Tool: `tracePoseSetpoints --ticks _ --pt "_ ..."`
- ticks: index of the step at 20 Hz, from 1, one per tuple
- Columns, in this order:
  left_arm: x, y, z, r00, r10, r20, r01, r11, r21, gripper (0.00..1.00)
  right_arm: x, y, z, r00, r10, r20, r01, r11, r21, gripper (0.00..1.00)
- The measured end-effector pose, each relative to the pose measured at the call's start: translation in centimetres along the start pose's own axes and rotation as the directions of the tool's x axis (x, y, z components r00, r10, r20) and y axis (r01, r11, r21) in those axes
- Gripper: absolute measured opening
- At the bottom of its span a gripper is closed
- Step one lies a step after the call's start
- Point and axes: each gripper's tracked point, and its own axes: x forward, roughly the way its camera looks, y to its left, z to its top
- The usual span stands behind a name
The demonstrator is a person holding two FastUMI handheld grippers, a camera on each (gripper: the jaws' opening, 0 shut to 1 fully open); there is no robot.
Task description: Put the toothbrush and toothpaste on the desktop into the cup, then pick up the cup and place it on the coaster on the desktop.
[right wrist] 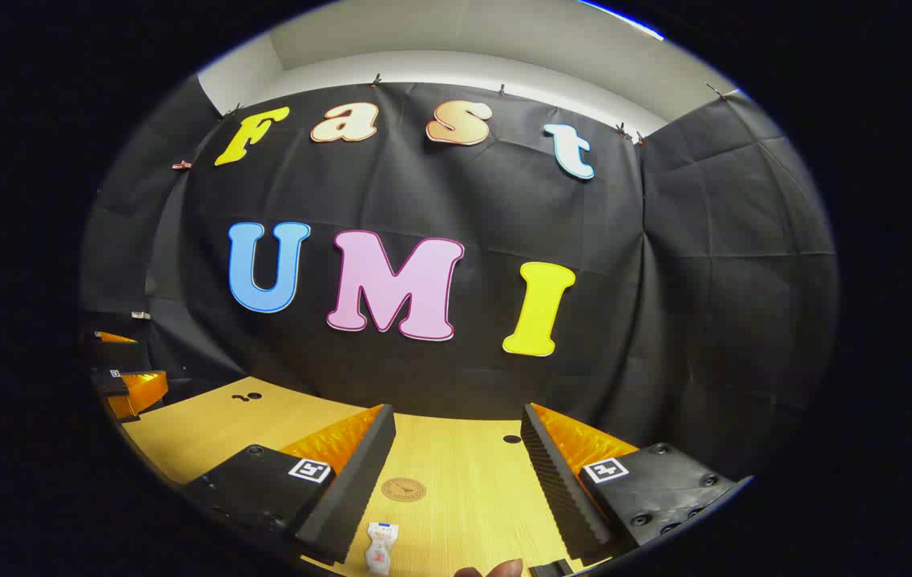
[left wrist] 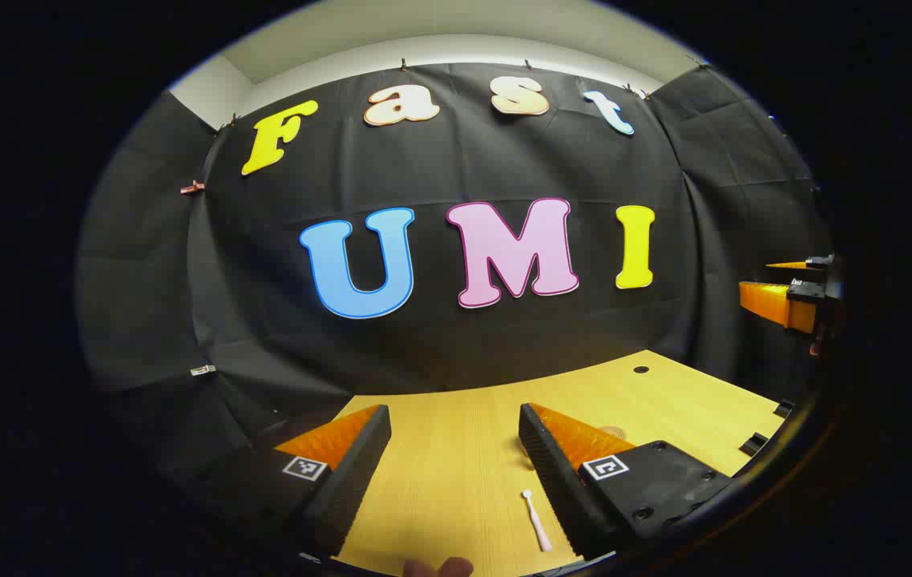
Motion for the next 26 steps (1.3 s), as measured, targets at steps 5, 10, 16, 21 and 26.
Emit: tracePoseSetpoints --ticks 5,10,16,21,26 --pt "0.0 0.0 -0.6 1.0 0.0 -0.015 0.0 1.0 0.004 0.99 -0.1 0.2 -0.6 1.0 -0.001 -0.02 0.001 1.0 -0.002 0.97" --pt "0.0 0.3 -0.9 1.0 -0.013 -0.02 0.013 1.0 0.005 1.0 -0.5 0.5 -1.0 0.999 -0.015 -0.036 0.015 1.0 -0.003 0.97" --pt "0.1 0.8 -0.9 0.999 -0.048 -0.013 0.048 0.999 -0.013 1.0 -1.0 2.0 -1.3 0.998 -0.035 -0.056 0.036 0.999 0.007 0.97" --pt "0.7 0.5 -3.7 0.994 -0.078 -0.071 0.077 0.997 -0.021 1.0 -1.4 3.9 -4.7 0.983 -0.017 -0.18 0.014 1.0 -0.014 0.97" --pt "1.0 -0.3 -7.9 0.975 -0.093 -0.201 0.086 0.995 -0.041 1.0 -1.0 5.8 -11.8 0.916 0.019 -0.4 -0.009 1.0 0.026 0.97"
